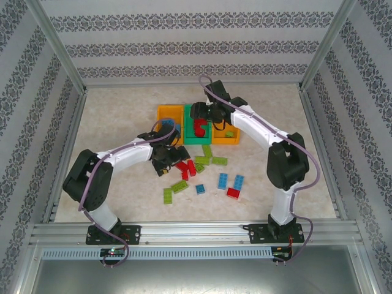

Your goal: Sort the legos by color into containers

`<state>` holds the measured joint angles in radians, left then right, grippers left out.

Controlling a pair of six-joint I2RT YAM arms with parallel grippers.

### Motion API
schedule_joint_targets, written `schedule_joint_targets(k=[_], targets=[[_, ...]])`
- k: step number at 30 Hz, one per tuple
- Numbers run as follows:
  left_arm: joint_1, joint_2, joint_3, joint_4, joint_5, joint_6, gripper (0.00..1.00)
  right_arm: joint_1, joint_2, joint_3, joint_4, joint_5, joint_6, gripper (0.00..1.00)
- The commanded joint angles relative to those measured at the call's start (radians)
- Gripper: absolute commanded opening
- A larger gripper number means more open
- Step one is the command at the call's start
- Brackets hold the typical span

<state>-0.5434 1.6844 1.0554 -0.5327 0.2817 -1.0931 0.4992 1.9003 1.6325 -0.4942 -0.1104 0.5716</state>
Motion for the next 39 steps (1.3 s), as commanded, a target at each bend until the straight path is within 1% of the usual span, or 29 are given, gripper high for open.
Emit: schedule_joint_targets(k=[1,6,12,15,18,22,25,29,33,39], targets=[[-0.011,0.04,0.036,0.0,0.007,-0.082,0.94,-0.007,-0.081,-0.05,0.05,0.051,-0.038,0.7],[-0.01,0.088,0.069,-0.025,-0.008,-0.136,0.9,-0.023,-0.181,-0.174,0.094,0.113,-0.066,0.74],[-0.012,0.112,0.09,-0.043,-0.043,-0.193,0.86,-0.064,-0.266,-0.319,0.149,0.097,-0.081,0.75],[-0.012,0.138,0.095,-0.026,-0.034,-0.223,0.83,-0.087,-0.29,-0.358,0.145,0.094,-0.097,0.76],[-0.02,0.166,0.123,-0.049,-0.037,-0.225,0.79,-0.114,-0.315,-0.402,0.151,0.092,-0.103,0.77],[-0.032,0.19,0.147,-0.089,-0.05,-0.231,0.74,-0.164,-0.338,-0.463,0.183,0.055,-0.09,0.77],[-0.033,0.201,0.152,-0.085,-0.05,-0.243,0.68,-0.201,-0.349,-0.507,0.212,0.022,-0.072,0.77],[-0.036,0.213,0.178,-0.135,-0.078,-0.238,0.58,-0.235,-0.358,-0.541,0.231,-0.007,-0.07,0.77],[-0.038,0.215,0.157,-0.149,-0.088,-0.251,0.46,-0.268,-0.372,-0.561,0.234,-0.022,-0.074,0.78],[-0.038,0.214,0.13,-0.136,-0.104,-0.271,0.34,-0.305,-0.399,-0.601,0.237,-0.038,-0.081,0.78]])
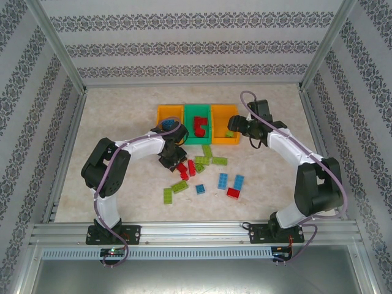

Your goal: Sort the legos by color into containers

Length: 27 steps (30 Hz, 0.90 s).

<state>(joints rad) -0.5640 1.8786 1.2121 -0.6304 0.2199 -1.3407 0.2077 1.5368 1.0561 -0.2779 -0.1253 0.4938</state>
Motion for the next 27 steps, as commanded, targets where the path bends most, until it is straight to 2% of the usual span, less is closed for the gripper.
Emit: schedule_joint_targets(k=[1,9,19,23,27], targets=[[-0.017,0.018,-0.026,-0.041,-0.048,-0.023,0.34,-0.015,-0.04,-0.032,0.021,-0.023,-0.007,0.78],[-0.018,-0.048,-0.037,-0.063,-0.104,-0.004,0.31,-0.016,-0.082,-0.091,-0.003,-0.017,-0.024,0.78],[-0.02,-0.153,0.119,-0.156,-0.201,0.137,0.31,-0.008,-0.214,-0.232,-0.083,-0.014,-0.002,0.78],[-0.026,-0.139,0.231,-0.173,-0.227,0.237,0.31,-0.001,-0.286,-0.283,-0.118,0.009,0.033,0.78],[-0.027,-0.057,0.413,-0.209,-0.266,0.407,0.32,0.028,-0.35,-0.329,-0.157,0.026,0.071,0.78]])
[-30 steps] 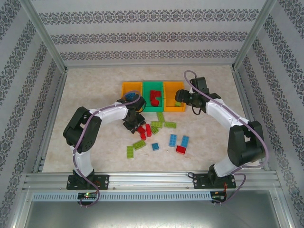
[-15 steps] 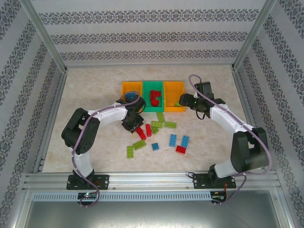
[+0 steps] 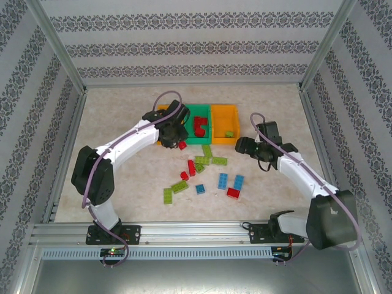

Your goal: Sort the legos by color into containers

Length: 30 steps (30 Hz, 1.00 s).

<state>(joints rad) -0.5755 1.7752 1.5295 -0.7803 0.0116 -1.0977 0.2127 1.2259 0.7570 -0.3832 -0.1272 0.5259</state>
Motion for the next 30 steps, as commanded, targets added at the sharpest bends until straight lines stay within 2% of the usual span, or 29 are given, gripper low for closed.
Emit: schedule_joint_targets(k=[1,8,14,22,30], targets=[[-0.015,0.077,0.157,-0.073,-0.067,0.209,0.32,0.035,-0.052,-0.041,-0.062,0.036,0.052,0.78],[-0.008,0.351,0.565,-0.184,-0.06,0.5,0.32,0.116,-0.119,-0.103,-0.113,0.049,0.105,0.78],[0.009,0.555,0.826,-0.287,-0.023,0.623,0.34,0.162,-0.172,-0.134,-0.223,0.062,0.149,0.78],[0.037,0.602,0.832,-0.285,-0.024,0.667,0.42,0.279,-0.284,-0.232,-0.244,0.083,0.399,0.78],[0.037,0.577,0.798,-0.25,-0.012,0.683,0.67,0.395,-0.34,-0.335,-0.183,0.107,0.596,0.78]])
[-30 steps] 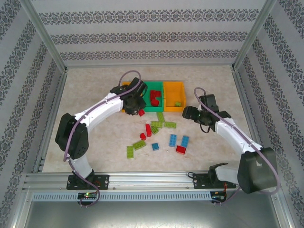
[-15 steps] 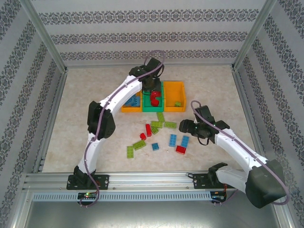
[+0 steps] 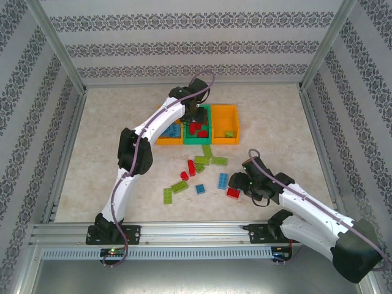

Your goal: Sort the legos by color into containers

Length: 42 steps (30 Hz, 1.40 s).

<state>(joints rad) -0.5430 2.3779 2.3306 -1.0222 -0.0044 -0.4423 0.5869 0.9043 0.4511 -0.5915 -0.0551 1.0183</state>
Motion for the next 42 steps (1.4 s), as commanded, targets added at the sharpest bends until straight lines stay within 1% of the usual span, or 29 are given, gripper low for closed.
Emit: schedule_joint_targets(k=[1,6,10,13,17,24,27,29,30,32,36,38,42], targets=[[0.004,-0.037,-0.018,0.003,0.012,0.026,0.68,0.03,-0.022,-0.036,0.044,0.038,0.115,0.78],[0.005,-0.122,-0.102,0.061,0.041,0.014,0.8,0.082,0.001,-0.034,0.111,0.045,0.165,0.78],[0.005,-0.21,-0.196,0.115,0.05,0.007,0.91,0.126,0.059,-0.017,0.173,0.053,0.193,0.78],[0.005,-0.278,-0.279,0.164,0.057,0.005,0.96,0.166,0.108,0.015,0.176,0.067,0.202,0.78],[0.004,-0.341,-0.357,0.188,0.038,0.004,0.98,0.22,0.158,0.037,0.186,0.081,0.238,0.78],[0.008,-0.418,-0.477,0.227,0.033,-0.006,0.98,0.355,0.217,0.105,0.187,0.104,0.302,0.78],[0.012,-0.44,-0.505,0.237,0.034,-0.008,0.98,0.413,0.238,0.15,0.104,0.117,0.282,0.78],[0.015,-0.45,-0.519,0.237,0.035,-0.01,0.99,0.429,0.232,0.161,0.024,0.139,0.253,0.78],[0.017,-0.455,-0.524,0.237,0.035,-0.011,0.99,0.43,0.223,0.162,-0.007,0.15,0.229,0.77],[0.019,-0.469,-0.545,0.242,0.034,-0.017,0.99,0.428,0.195,0.171,-0.066,0.192,0.13,0.78],[0.023,-0.497,-0.582,0.258,0.035,-0.031,0.99,0.403,0.18,0.222,-0.092,0.197,-0.164,0.78],[0.024,-0.511,-0.598,0.26,0.035,-0.035,0.99,0.392,0.207,0.27,-0.131,0.193,-0.307,0.8],[0.027,-0.559,-0.652,0.285,0.041,-0.044,0.99,0.387,0.297,0.357,-0.166,0.153,-0.513,0.82]])
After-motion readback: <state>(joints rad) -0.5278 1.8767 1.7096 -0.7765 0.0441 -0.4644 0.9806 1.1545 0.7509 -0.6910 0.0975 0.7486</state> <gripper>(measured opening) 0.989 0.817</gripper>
